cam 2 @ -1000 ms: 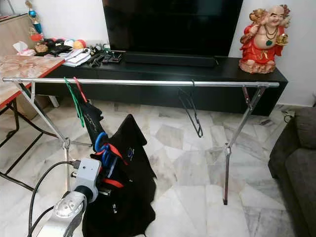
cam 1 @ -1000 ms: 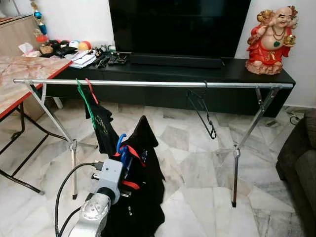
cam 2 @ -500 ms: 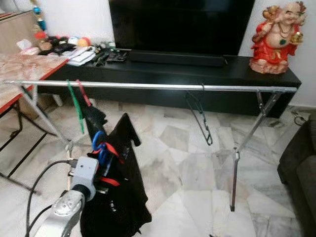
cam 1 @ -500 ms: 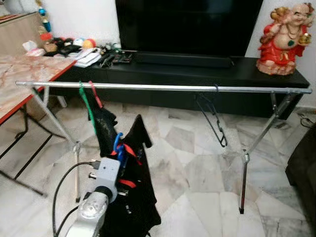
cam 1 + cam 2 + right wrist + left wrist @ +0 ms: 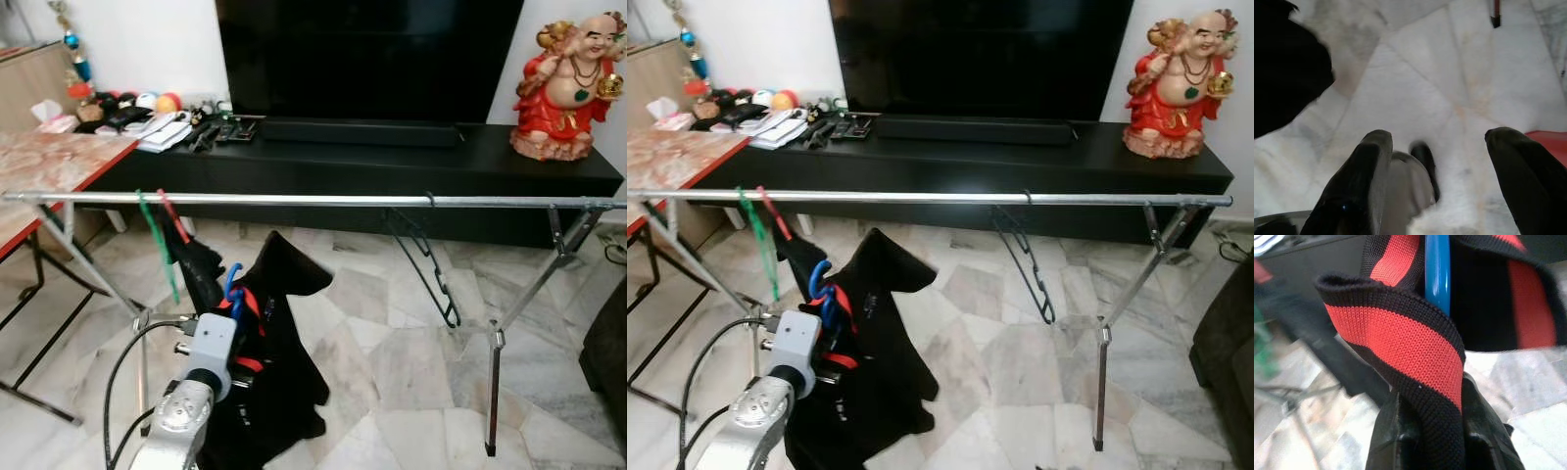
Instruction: Hang hanger
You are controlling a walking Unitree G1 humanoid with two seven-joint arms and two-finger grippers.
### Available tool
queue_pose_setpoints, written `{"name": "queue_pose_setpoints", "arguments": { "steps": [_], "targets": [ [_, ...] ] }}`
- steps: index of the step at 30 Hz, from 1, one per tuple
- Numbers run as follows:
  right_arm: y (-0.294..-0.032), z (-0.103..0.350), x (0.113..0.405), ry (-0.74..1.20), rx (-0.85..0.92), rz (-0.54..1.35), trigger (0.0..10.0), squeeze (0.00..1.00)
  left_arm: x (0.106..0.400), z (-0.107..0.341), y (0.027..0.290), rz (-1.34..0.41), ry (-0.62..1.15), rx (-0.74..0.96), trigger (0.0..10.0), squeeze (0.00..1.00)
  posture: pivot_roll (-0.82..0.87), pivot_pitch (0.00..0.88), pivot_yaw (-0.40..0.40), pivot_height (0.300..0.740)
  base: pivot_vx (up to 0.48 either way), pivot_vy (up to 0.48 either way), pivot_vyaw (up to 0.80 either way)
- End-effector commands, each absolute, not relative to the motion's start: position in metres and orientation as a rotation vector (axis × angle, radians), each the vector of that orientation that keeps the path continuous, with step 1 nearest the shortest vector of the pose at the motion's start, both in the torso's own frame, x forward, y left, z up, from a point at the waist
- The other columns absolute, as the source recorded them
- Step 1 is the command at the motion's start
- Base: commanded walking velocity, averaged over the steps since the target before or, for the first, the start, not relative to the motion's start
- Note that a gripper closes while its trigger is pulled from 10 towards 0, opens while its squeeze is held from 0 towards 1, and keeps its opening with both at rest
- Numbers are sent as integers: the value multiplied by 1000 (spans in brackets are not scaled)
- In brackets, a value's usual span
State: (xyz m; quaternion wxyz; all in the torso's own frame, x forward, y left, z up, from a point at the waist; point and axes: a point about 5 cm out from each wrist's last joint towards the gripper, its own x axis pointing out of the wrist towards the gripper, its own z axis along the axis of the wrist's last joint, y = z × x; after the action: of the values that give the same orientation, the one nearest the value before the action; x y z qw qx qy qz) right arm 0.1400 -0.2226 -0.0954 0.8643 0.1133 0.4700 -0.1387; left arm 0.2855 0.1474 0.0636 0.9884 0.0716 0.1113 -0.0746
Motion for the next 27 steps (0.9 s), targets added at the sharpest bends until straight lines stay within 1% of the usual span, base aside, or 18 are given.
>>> {"name": "queue_pose_setpoints", "arguments": {
  "steps": [1, 9, 14, 19, 25, 27],
  "targets": [
    [-227, -93, 145, 972, 228, -295, 10000, 0, 291, 75, 141, -172, 163, 153, 10000, 0, -69, 0, 19, 740, 382, 0, 0],
    [-229, -92, 146, 971, 218, -290, 10000, 0, 287, 74, 147, -128, 160, 150, 10000, 0, -52, 11, 3, 740, 394, 0, 0],
    [-229, -91, 147, 982, 195, -255, 10000, 0, 287, 74, 151, -105, 158, 150, 10000, 0, -51, 15, 5, 740, 401, 0, 0],
    [-228, -91, 148, 973, 213, -262, 10000, 0, 288, 73, 151, -98, 166, 154, 10000, 0, -51, 20, 9, 740, 364, 0, 0],
    [-227, -91, 149, 985, 191, -242, 10000, 0, 283, 67, 152, -104, 177, 208, 10000, 0, -47, 23, 9, 740, 0, 0, 0],
    [-227, -91, 149, 985, 189, -238, 10000, 0, 282, 67, 153, -88, 176, 197, 10000, 0, -45, 24, 9, 740, 0, 0, 0]
  ]
}}
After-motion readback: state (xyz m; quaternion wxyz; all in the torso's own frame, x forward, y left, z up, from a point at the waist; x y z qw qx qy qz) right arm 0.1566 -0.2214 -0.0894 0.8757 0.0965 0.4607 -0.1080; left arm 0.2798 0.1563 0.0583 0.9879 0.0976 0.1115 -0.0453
